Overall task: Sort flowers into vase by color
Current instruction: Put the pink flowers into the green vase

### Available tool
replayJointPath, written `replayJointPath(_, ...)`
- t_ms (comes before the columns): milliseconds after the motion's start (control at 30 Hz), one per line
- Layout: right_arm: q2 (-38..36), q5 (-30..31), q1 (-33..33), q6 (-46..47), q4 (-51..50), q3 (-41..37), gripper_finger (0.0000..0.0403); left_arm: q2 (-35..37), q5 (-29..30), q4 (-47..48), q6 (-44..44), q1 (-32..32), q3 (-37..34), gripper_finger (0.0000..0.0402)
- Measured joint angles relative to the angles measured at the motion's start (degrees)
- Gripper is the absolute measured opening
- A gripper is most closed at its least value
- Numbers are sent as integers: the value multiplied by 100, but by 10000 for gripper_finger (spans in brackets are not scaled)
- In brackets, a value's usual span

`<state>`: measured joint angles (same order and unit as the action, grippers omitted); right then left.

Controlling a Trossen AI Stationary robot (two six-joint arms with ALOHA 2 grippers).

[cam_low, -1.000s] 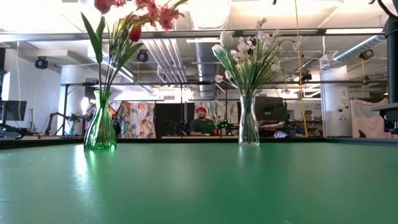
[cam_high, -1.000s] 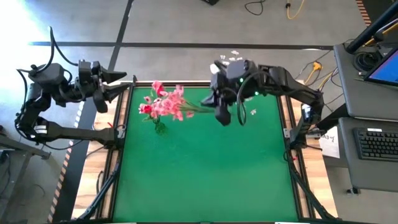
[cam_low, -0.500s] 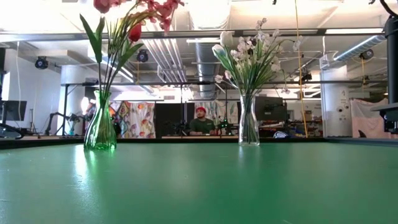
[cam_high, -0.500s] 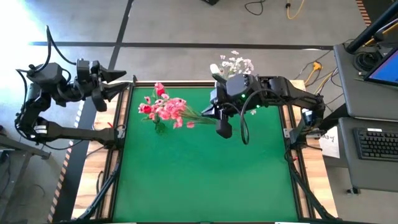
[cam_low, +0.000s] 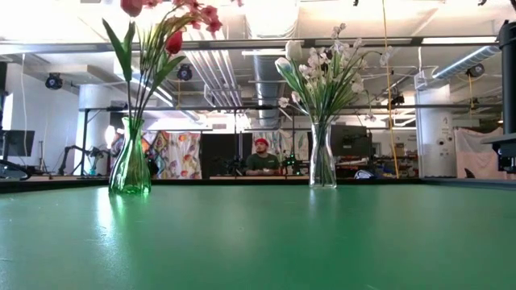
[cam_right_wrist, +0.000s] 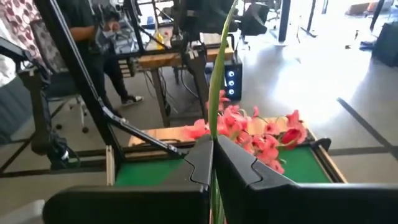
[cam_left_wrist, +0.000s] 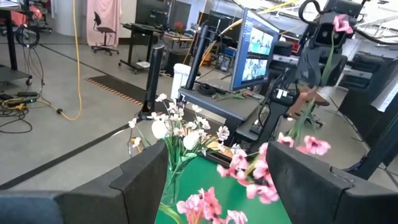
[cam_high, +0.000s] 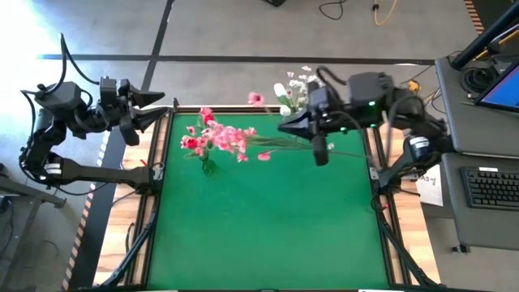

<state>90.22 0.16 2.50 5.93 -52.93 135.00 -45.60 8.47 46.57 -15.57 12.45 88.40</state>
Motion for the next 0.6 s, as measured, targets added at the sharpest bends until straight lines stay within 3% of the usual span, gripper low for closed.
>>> replayJointPath(300, -347, -14, 0, 347, -1296, -2, 9, -6, 0, -13, 0, 2, 0, 259)
replayJointPath(600, 275, -19, 149, 565, -2667, -36, 9, -37, 0, -33, 0, 2, -2, 259)
